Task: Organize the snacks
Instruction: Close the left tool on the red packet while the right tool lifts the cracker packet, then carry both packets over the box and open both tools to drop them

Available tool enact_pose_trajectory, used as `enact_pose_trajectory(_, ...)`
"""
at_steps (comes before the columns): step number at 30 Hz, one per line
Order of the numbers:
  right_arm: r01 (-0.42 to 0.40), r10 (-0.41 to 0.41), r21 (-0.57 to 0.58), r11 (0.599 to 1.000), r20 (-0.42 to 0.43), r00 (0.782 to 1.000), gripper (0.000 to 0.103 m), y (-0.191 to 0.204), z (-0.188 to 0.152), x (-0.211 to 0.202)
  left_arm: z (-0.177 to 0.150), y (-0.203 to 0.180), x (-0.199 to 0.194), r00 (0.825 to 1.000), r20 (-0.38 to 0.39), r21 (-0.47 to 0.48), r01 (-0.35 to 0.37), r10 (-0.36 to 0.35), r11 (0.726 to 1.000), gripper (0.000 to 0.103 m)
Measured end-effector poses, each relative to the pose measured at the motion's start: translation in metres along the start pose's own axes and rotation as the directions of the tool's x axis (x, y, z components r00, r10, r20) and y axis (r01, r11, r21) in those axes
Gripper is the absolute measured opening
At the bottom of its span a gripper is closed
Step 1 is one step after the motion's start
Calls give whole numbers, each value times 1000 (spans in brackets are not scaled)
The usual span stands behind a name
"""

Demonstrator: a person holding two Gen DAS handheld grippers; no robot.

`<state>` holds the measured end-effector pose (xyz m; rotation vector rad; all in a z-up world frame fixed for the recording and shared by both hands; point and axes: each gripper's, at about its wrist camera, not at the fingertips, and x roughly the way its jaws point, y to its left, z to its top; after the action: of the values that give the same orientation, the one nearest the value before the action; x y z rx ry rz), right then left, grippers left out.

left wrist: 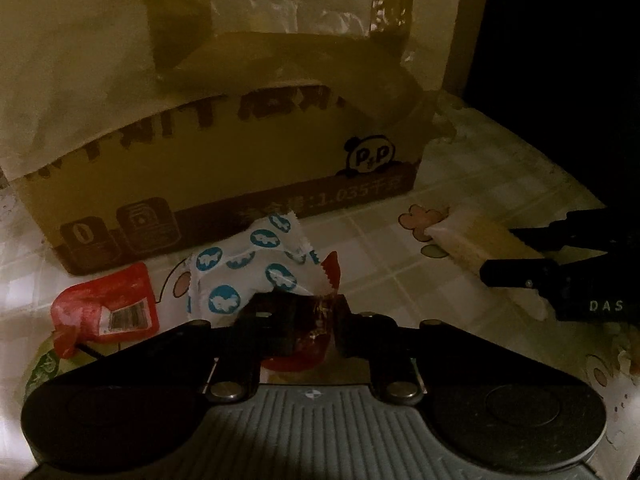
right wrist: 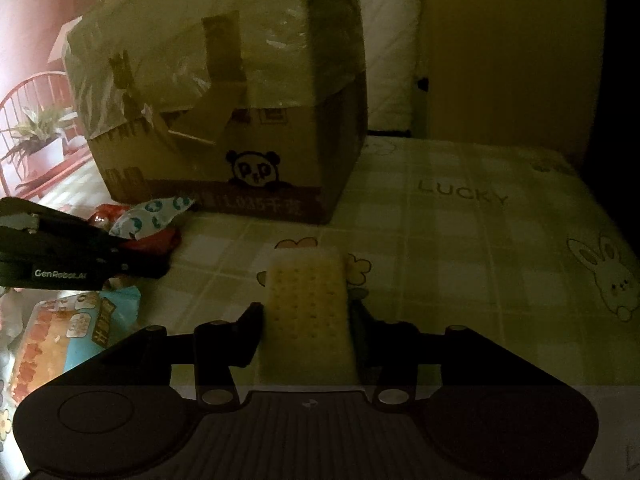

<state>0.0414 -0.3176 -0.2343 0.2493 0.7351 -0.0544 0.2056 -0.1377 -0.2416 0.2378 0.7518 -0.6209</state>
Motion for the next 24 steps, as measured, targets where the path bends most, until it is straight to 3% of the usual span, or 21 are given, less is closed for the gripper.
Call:
enact_pose_trajectory(7, -2, 2, 5, 1000, 59, 998, 42, 3, 5, -23, -3, 3, -42, 996, 78, -17, 43, -41, 999, 17)
enact_pose_trajectory(12, 4, -3, -9, 1000, 131, 991, 42, 9, 20, -48, 10, 8, -80, 981, 181, -42, 73, -64, 996, 15)
enact_pose_trajectory(18, 19, -6, -50, 999, 245, 969, 42, 20, 51, -81, 29, 7, -116, 949, 307, -41, 90, -73, 995, 15)
enact_pose_trajectory(24, 23, 12, -94, 995, 353, 936, 42, 27, 94, -108, 64, 16, -163, 898, 438, -39, 70, -46, 997, 15)
